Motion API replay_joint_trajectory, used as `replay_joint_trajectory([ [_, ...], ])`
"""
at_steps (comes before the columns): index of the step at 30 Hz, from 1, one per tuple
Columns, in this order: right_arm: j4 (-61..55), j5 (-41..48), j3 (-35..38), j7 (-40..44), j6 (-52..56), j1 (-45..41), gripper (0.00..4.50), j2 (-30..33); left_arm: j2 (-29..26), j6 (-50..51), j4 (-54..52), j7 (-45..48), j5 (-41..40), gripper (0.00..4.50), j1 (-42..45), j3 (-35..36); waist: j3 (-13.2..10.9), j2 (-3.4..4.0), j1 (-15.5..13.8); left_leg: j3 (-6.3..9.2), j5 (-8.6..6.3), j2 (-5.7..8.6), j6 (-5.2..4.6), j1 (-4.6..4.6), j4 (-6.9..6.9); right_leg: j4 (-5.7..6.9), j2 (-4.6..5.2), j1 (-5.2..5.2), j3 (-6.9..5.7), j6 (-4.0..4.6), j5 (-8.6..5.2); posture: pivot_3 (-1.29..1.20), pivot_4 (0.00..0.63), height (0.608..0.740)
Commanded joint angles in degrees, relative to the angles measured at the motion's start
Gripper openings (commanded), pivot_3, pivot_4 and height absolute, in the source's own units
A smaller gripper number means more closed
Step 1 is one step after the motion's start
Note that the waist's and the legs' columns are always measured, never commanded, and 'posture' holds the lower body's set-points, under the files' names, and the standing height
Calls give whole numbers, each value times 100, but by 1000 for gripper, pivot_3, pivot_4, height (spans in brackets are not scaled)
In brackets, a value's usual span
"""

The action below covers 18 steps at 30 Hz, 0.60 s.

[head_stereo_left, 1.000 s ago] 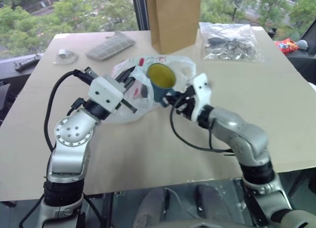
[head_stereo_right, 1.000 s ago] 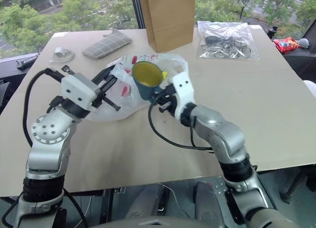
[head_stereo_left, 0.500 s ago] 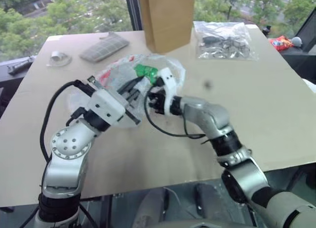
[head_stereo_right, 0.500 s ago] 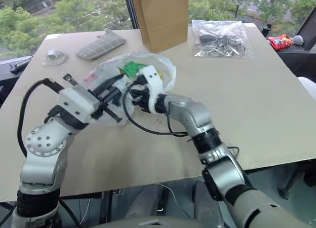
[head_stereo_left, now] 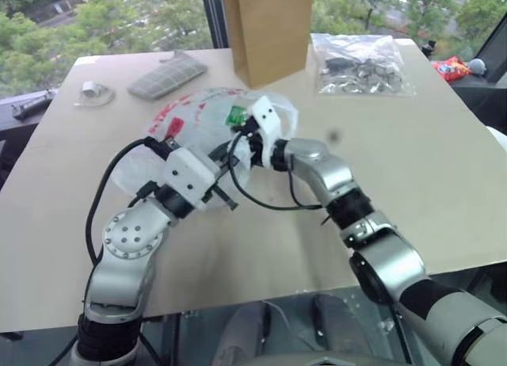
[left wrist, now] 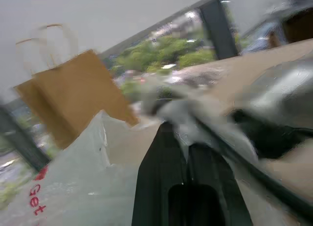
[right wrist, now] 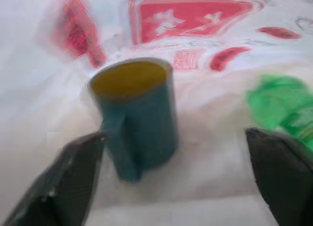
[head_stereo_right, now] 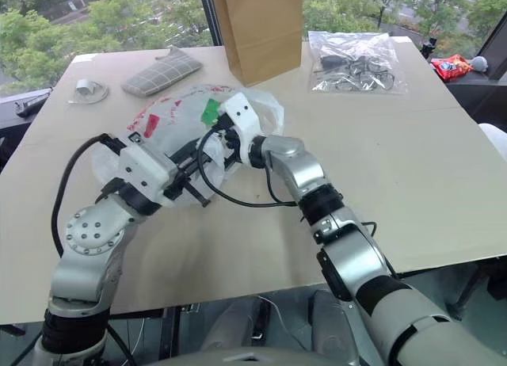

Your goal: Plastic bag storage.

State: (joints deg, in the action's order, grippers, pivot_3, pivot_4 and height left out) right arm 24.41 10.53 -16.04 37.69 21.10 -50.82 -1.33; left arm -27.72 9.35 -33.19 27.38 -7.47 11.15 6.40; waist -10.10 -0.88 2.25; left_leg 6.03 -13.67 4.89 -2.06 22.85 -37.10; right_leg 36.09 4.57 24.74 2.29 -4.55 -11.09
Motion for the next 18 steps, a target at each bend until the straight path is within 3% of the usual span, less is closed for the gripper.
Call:
replay_joint_trajectory([
  [1,-1398,-19,195,-270,494,313,4452,289,62,-116,51,-238,34,0,169,183,0,1,-3,0,0,0,0,0,0,1,0,0,0,0,0,0,150,740],
  [5,-3090,207,815,-792,1678,946,4452,813,70,-72,369,-331,-42,0,444,323,0,0,-26,-3,0,4,0,4,-9,3,3,-1,3,-1,0,0,150,740],
  [7,-3393,209,1017,-1080,2089,1056,4452,906,38,-136,459,-295,-47,0,475,335,0,-1,-26,-2,0,3,0,3,-8,4,2,-1,1,0,0,0,150,740],
  [12,-2329,2,1229,-1661,1943,685,4452,694,17,-273,458,-186,-9,0,377,216,1,-1,23,-19,0,0,0,-5,-8,19,0,0,17,0,0,0,150,740],
  [18,-498,-100,1134,-1488,975,-43,4452,240,-30,-272,318,-186,11,0,244,241,0,-1,25,-32,1,-3,0,-9,-8,27,-2,3,28,2,1,0,150,740],
])
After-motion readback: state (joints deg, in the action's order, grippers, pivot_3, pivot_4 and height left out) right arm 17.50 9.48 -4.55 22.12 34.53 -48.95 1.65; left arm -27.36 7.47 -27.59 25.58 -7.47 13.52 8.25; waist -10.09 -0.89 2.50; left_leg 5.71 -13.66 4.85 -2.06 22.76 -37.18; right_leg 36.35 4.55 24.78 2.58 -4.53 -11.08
